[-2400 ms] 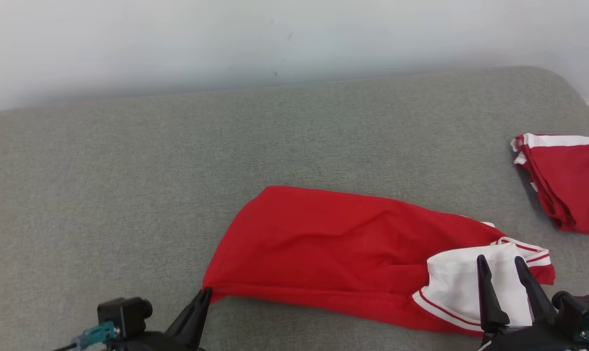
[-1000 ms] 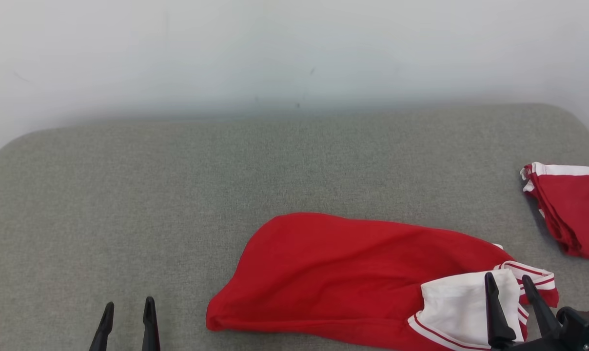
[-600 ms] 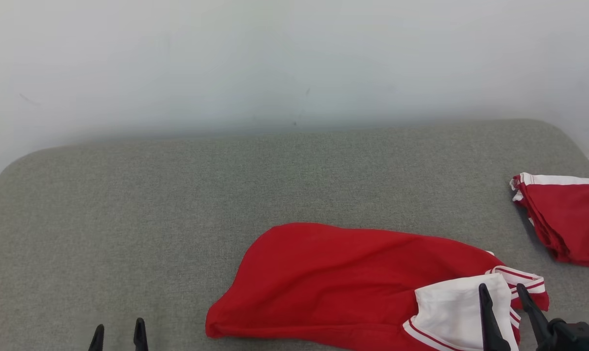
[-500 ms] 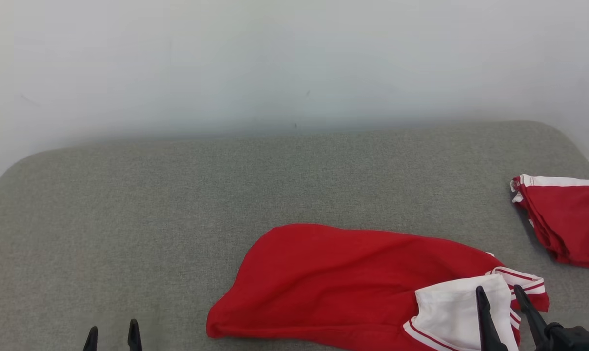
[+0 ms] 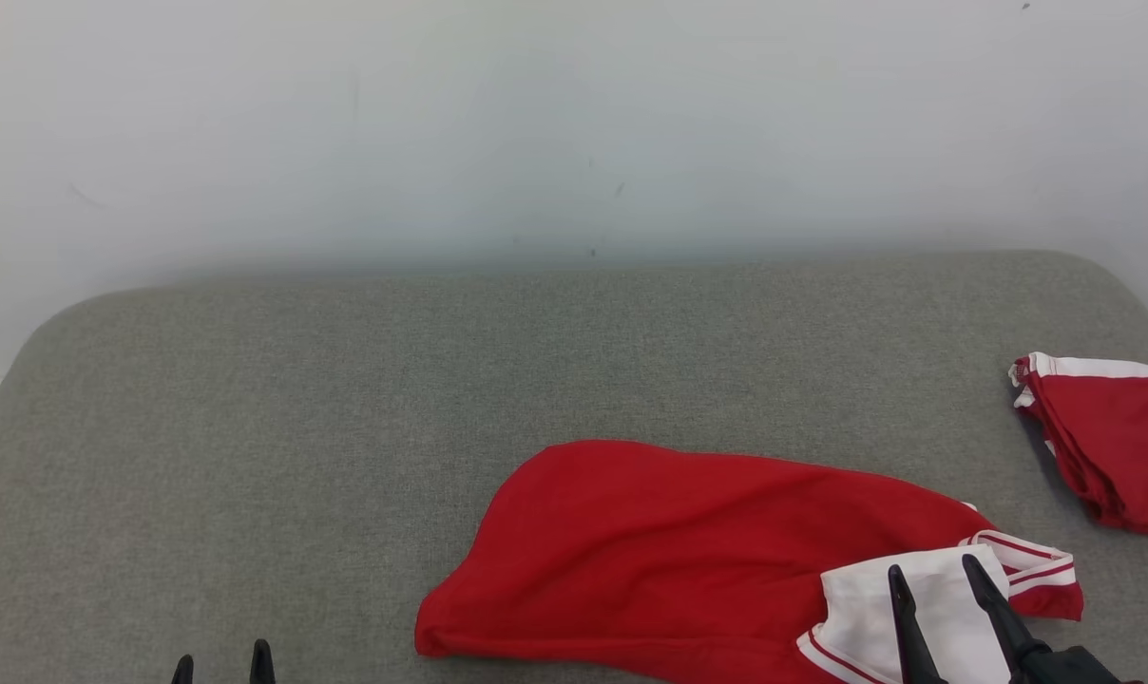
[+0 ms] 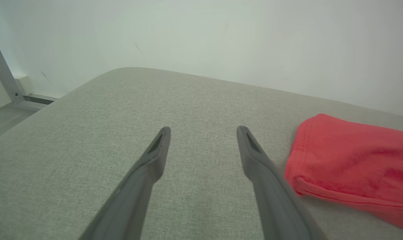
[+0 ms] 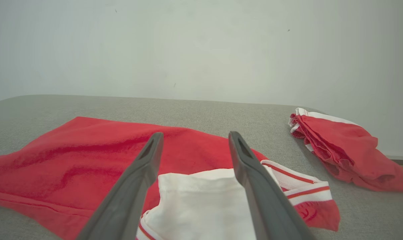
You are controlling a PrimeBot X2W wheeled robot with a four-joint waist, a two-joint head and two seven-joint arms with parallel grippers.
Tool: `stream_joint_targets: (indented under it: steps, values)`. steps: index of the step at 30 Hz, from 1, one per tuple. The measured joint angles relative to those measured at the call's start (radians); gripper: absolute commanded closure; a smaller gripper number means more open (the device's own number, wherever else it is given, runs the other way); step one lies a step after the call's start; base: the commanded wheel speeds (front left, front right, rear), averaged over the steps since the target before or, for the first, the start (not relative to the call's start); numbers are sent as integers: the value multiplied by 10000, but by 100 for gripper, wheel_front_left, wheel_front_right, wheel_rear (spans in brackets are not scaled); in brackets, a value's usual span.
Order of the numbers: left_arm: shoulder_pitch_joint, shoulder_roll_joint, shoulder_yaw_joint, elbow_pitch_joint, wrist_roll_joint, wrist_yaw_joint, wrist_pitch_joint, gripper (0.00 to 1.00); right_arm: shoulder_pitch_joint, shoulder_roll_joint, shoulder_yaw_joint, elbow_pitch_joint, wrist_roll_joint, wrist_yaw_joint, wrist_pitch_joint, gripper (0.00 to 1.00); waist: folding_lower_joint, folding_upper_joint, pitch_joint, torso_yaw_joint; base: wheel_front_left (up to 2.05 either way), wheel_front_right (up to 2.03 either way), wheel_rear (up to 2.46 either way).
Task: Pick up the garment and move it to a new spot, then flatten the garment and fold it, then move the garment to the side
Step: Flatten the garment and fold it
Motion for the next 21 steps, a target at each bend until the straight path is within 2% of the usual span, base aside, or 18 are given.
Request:
stream_joint_targets:
  steps: [21]
  values:
    - [-898, 21, -445, 560, -73, -48, 0, 0, -933, 65, 249, 537, -58, 0, -40, 0, 0, 0, 146, 30, 0, 0, 0]
